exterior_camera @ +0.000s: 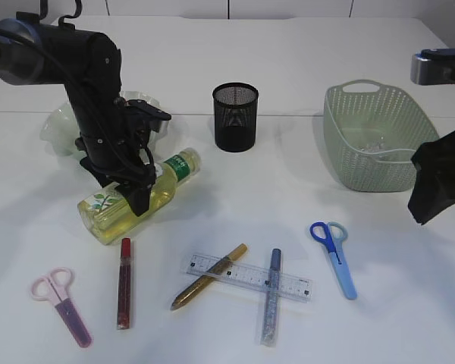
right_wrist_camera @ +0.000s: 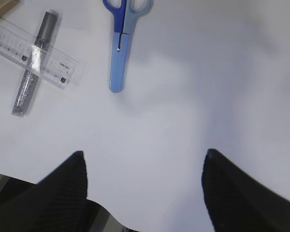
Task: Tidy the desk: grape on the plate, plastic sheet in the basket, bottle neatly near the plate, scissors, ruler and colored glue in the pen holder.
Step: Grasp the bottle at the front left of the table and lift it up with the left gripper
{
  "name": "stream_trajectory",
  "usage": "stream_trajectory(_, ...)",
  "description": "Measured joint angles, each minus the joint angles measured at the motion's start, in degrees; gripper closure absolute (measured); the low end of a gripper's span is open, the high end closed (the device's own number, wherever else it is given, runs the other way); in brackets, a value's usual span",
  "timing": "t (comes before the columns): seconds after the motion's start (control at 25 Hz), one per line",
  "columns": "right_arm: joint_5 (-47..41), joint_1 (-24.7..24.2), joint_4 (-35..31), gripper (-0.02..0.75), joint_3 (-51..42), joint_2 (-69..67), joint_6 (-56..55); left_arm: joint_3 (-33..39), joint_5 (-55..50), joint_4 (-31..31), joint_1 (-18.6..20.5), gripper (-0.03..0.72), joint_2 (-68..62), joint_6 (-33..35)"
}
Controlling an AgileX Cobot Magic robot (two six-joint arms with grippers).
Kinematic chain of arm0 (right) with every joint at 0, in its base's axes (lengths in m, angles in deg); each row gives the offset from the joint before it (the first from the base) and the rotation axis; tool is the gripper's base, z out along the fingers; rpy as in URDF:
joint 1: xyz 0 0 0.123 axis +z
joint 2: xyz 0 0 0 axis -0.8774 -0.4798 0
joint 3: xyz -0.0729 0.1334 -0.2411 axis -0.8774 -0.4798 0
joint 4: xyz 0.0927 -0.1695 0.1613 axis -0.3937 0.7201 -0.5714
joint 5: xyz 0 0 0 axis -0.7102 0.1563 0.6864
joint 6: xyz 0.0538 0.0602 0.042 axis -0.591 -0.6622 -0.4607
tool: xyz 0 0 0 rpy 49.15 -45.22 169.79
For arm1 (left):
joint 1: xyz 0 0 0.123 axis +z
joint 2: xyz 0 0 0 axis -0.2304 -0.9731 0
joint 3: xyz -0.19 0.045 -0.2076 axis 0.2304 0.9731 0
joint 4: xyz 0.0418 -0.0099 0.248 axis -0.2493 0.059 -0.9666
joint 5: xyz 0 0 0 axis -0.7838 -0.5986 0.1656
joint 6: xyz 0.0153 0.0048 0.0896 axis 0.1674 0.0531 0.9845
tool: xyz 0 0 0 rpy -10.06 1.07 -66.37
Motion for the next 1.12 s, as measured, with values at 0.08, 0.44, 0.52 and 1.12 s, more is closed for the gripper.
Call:
stream_trajectory(0.08, 0.13, 0.00, 0.00, 0.163, 0.00, 0.00, 0.00, 0.00, -0.10, -0.08, 0.00, 0.104, 0.00, 0.00)
stream_trajectory(0.44, 0.13, 0.00, -0.10, 0.163, 0.00, 0.00, 0.00, -0.21, -1.93, -0.57, 0.00, 0.158, -0.59, 0.00)
stream_trajectory(0.52, 0.13, 0.00, -0.10, 0.163, 0.00, 0.00, 0.00, -0.21, -1.93, -0.59, 0.00, 0.182, -0.59, 0.00)
stream_trajectory(1.12, 0.21, 0.00, -0.10, 0.163, 0.00, 0.00, 0.00, -0.43, -1.28, -0.94, 0.00, 0.271, -0.59, 0.00)
